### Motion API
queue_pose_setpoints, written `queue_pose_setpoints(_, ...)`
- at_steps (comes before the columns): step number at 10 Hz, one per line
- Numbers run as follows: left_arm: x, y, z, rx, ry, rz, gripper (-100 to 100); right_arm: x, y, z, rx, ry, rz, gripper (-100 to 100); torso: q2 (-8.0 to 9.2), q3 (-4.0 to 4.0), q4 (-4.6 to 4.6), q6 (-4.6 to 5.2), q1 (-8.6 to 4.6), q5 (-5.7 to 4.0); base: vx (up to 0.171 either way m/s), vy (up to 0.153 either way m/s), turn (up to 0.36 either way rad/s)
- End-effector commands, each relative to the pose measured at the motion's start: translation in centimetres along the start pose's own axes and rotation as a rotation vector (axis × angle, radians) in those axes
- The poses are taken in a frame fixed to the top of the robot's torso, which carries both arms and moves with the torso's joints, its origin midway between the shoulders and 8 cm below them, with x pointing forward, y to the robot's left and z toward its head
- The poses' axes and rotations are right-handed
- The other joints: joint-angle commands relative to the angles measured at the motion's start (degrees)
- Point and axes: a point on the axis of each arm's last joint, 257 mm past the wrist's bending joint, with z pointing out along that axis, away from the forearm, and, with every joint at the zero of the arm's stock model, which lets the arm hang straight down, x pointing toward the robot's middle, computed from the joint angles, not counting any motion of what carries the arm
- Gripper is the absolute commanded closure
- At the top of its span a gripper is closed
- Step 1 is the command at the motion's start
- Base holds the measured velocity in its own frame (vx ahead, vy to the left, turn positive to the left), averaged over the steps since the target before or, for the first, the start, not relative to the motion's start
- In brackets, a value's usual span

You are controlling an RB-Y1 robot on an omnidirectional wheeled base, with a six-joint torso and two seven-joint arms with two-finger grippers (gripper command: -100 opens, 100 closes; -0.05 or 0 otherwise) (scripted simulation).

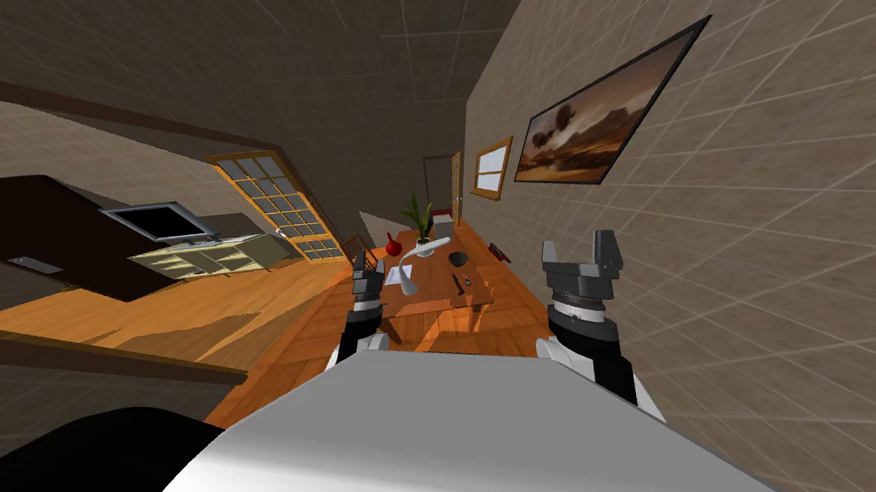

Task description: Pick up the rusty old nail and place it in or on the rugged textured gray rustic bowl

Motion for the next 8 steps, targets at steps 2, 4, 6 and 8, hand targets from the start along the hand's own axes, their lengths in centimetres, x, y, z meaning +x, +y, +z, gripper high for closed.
queue_pose_setpoints(2,0.0,1.2,-0.6,-0.040,0.045,0.005,-100,0.0,0.0,0.0,0.000,0.000,0.000,0,0.00,0.00,0.00,0.00,-0.18,-0.03,0.007,-0.091,0.010)
queue_pose_setpoints(4,-0.4,2.9,-1.5,-0.096,0.069,-0.006,-100,0.0,0.0,0.0,0.000,0.000,0.000,0,-0.12,-0.06,-0.02,0.01,-0.65,-0.14,0.040,-0.198,0.020)
queue_pose_setpoints(6,-1.2,5.0,-2.8,-0.171,0.077,-0.031,-100,0.0,0.0,0.0,0.000,0.000,0.000,0,-0.11,-0.07,-0.03,0.00,-1.02,-0.22,0.028,-0.288,0.025)
queue_pose_setpoints(8,-1.7,6.1,-3.6,-0.213,0.074,-0.048,-100,0.0,0.0,0.0,0.000,0.000,0.000,0,-0.23,-0.12,-0.05,0.00,-1.20,-0.27,0.060,-0.286,0.023)
